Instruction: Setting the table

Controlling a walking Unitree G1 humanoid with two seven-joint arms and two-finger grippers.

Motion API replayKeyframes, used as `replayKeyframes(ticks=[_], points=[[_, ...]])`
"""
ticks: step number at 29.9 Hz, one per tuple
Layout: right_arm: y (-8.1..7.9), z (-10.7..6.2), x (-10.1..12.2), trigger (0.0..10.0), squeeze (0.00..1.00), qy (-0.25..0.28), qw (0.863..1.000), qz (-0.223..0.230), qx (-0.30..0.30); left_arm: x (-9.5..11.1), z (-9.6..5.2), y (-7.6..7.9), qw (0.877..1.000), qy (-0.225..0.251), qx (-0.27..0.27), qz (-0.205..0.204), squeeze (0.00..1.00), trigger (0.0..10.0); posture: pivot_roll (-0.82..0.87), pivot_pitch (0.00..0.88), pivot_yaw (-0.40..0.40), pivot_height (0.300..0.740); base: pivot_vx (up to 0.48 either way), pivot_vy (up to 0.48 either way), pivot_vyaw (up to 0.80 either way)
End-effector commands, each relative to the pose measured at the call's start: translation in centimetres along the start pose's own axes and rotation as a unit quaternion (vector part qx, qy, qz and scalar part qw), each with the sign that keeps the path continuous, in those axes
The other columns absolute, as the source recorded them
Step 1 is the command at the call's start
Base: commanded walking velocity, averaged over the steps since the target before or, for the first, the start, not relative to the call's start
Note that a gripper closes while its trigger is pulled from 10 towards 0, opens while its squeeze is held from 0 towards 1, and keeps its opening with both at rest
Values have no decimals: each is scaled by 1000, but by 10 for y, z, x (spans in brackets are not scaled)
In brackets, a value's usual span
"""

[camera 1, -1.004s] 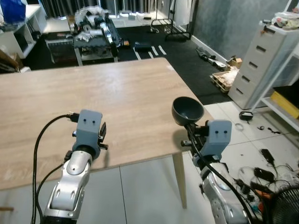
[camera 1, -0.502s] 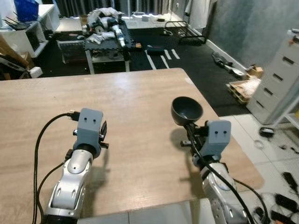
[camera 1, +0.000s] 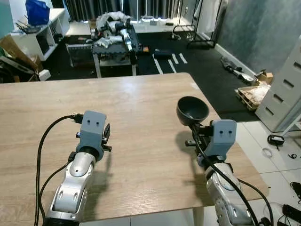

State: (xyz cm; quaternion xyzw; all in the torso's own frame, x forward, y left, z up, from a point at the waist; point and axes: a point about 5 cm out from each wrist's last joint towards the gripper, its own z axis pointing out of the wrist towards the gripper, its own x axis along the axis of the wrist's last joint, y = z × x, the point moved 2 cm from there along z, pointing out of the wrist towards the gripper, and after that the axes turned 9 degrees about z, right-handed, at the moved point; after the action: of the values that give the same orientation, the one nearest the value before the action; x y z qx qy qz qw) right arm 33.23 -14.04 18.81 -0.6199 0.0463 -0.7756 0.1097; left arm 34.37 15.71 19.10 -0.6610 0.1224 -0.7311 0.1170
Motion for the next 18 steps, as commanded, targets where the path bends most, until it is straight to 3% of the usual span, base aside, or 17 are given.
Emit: replayKeyframes(ticks=[1, 12, 15, 18], points=[[0, -1, -3, 10000, 0, -3, 1000, -3, 1, -4, -2, -1, 1000, -8, 0, 2, 0, 10000, 122, 89, 95, 740, 0, 0, 0], [4, 18, -8, 10000, 0, -22, 998, -59, 14, -8, -12, -4, 1000, -15, -25, 5, 0, 10000, 150, 108, 82, 740, 0, 0, 0], [21, 43, -3, 10000, 0, -25, 997, -79, 4, -4, -28, -12, 997, -5, -78, -5, 0, 10000, 190, 134, 77, 740, 0, 0, 0], [35, 53, -3, 10000, 0, -36, 995, -90, -1, 0, -39, -18, 993, 3, -118, -5, 0, 10000, 220, 150, 79, 740, 0, 0, 0]])
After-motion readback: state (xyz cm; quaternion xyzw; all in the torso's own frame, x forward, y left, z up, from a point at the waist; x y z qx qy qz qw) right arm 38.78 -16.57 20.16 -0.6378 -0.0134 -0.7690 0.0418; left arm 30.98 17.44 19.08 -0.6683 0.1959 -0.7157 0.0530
